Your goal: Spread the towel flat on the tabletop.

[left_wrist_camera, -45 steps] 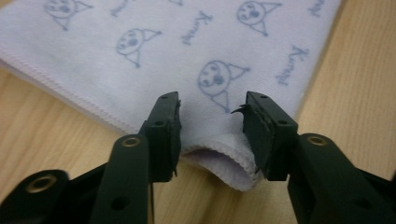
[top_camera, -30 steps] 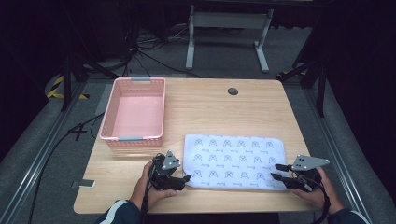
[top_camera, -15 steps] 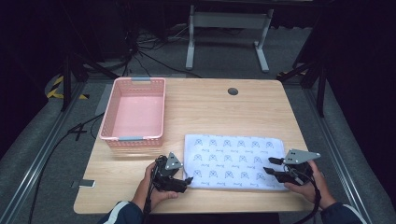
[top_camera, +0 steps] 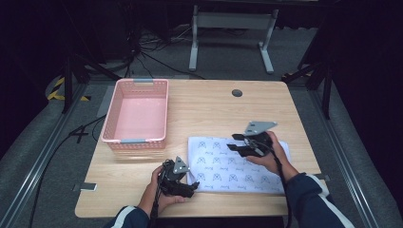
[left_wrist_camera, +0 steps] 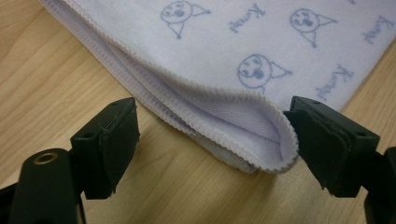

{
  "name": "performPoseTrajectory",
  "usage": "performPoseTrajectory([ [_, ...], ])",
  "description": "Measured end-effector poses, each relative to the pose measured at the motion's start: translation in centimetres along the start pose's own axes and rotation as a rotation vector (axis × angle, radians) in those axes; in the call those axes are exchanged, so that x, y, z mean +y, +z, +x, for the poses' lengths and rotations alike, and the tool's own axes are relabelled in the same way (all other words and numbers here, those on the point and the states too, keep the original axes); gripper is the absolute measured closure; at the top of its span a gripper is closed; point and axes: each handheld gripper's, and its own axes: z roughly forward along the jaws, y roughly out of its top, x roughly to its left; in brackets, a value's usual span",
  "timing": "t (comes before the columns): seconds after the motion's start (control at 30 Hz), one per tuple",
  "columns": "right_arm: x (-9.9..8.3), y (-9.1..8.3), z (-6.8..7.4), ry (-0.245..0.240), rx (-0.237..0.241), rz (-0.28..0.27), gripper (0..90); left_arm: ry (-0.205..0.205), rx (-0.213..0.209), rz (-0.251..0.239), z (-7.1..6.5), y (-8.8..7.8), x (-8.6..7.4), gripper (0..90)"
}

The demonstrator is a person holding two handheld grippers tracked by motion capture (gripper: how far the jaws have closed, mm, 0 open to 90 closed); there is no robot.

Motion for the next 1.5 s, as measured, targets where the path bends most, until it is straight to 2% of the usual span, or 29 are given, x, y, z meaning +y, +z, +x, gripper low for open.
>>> performPoseTrajectory([
  [0.03,1.2,2.3,0.3,-0.01,-0.003,0.034,53.6,0.002,0.004,-0.013,-0.1,-0.1,0.0,19.1],
  [0.07,1.2,2.3,0.3,-0.01,-0.003,0.034,53.6,0.01,-0.002,-0.021,-0.1,-0.3,0.0,19.1],
  [0.2,2.7,6.0,1.1,-0.009,0.028,0.09,51.8,-0.011,-0.027,-0.071,-0.1,-1.2,0.2,19.5],
  [0.23,2.9,6.7,1.2,-0.011,0.041,0.088,51.7,-0.018,-0.026,-0.065,-0.2,-1.2,0.1,19.5],
  [0.3,3.4,7.9,1.5,-0.012,0.034,0.091,51.6,-0.019,-0.032,-0.05,-0.3,-0.8,0.1,19.4],
  [0.37,3.8,9.0,1.6,0.021,0.063,0.091,49.3,-0.012,-0.02,-0.032,-0.5,-0.4,0.2,19.5],
  [0.43,4.1,9.9,1.7,0.025,0.053,0.095,46.3,-0.013,-0.012,-0.027,-0.5,-0.2,0.2,19.8],
  [0.47,4.3,10.4,1.7,0.042,0.066,0.098,44.8,-0.014,-0.003,-0.014,-0.3,-0.1,0.1,20.1],
  [0.5,4.5,10.8,1.7,0.048,0.065,0.101,44.1,-0.03,-0.002,-0.005,-0.1,0.1,-0.2,20.1],
  [0.53,4.7,11.4,1.7,0.055,0.057,0.109,43.8,-0.033,0.0,-0.017,-0.2,0.2,-0.3,19.0],
  [0.63,5.0,12.6,1.7,0.073,0.06,0.127,42.4,-0.021,0.016,-0.015,-0.3,0.2,-0.3,18.9],
  [0.67,5.0,13.0,1.7,0.076,0.056,0.137,41.1,0.0,0.029,-0.001,-0.5,0.2,-0.2,18.9],
  [0.8,5.0,14.3,1.8,0.073,0.03,0.171,39.8,0.011,0.037,-0.001,-0.6,0.3,-0.2,19.6],
  [0.9,5.0,14.8,1.9,0.072,0.027,0.194,40.5,0.012,0.032,0.001,-0.6,0.2,-0.1,25.6],
  [0.97,5.0,15.3,1.6,0.087,0.043,0.213,44.7,0.017,0.028,0.006,-0.5,0.0,0.0,35.0],
  [1.0,5.1,15.3,1.5,0.087,0.055,0.217,49.1,0.002,0.024,0.003,-0.4,-0.1,-0.1,37.5],
  [1.03,5.1,15.3,1.5,0.087,0.055,0.217,49.1,0.002,0.024,0.003,-0.4,-0.1,-0.1,41.9],
  [1.07,5.2,15.3,1.4,0.084,0.064,0.22,51.9,0.008,0.013,0.003,-0.1,-0.2,0.0,41.9],
  [1.1,5.3,15.4,1.5,0.087,0.068,0.228,56.1,-0.01,0.005,-0.002,0.0,-0.3,0.0,51.6],
  [1.17,5.7,15.4,1.7,0.072,0.074,0.248,63.4,-0.013,-0.01,0.008,0.4,-0.4,0.0,59.8],
  [1.23,6.0,15.5,1.8,0.07,0.082,0.265,69.1,-0.03,-0.017,-0.004,0.6,-0.4,-0.1,68.3],
  [1.3,6.2,15.5,2.0,0.052,0.083,0.276,73.8,-0.027,-0.02,-0.002,0.7,-0.5,-0.1,73.2],
  [1.5,6.6,15.5,2.3,0.02,0.077,0.279,78.3,-0.015,-0.026,0.002,0.8,-0.7,-0.2,77.6],
])
